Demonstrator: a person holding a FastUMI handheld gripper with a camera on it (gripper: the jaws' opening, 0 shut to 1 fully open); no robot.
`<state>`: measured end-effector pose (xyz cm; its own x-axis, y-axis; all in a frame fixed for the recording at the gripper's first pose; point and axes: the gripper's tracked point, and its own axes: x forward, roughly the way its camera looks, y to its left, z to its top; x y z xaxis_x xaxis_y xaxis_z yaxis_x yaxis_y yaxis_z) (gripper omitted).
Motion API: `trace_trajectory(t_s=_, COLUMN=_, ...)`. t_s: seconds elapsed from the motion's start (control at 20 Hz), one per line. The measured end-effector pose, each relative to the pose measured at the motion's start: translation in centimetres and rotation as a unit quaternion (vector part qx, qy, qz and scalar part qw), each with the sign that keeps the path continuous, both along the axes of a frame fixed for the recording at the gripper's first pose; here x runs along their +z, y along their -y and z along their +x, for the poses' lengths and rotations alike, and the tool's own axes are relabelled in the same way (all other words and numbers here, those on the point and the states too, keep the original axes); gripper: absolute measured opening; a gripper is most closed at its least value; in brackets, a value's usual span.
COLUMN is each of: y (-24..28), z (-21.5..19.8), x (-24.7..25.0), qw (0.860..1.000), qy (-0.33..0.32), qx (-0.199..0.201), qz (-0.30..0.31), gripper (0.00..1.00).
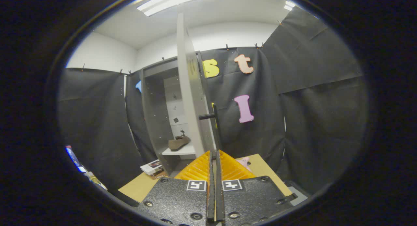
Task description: Open the shoe cabinet door, grab the shoes and put them into the shoe cabinet, then close the shoe cabinet door.
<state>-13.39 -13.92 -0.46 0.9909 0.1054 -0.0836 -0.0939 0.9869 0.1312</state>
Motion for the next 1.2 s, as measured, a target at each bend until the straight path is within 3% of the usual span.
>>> trace_trajectory(t_s=0.05, y=-0.5, z=-0.9, x=0.2, qw=1.000, qy=0.012, qx=0.003, qz=-0.013, gripper=0.08)
trace_trajectory(t_s=0.15, y=-1.1, z=-2.3, x=0.6, qw=0.998, qy=0.044, qx=-0.006, qz=-0.045, gripper=0.25)
trace_trajectory(t_s=0.3, y=-3.3, z=-3.5, x=-0.2, qw=0.995, qy=0.075, qx=-0.019, qz=-0.061, gripper=0.80)
trace_trajectory(t_s=0.4, y=-5.4, z=-3.1, x=-1.2, qw=0.994, qy=0.091, qx=-0.015, qz=-0.063, gripper=1.00)
trace_trajectory(t_s=1.0, y=-14.0, z=6.0, x=-15.4, qw=0.997, qy=0.022, qx=0.000, qz=-0.072, gripper=1.00)
trace_trajectory(t_s=1.2, y=-15.3, z=9.6, x=-22.2, qw=0.997, qy=-0.002, qx=-0.008, qz=-0.072, gripper=1.00)
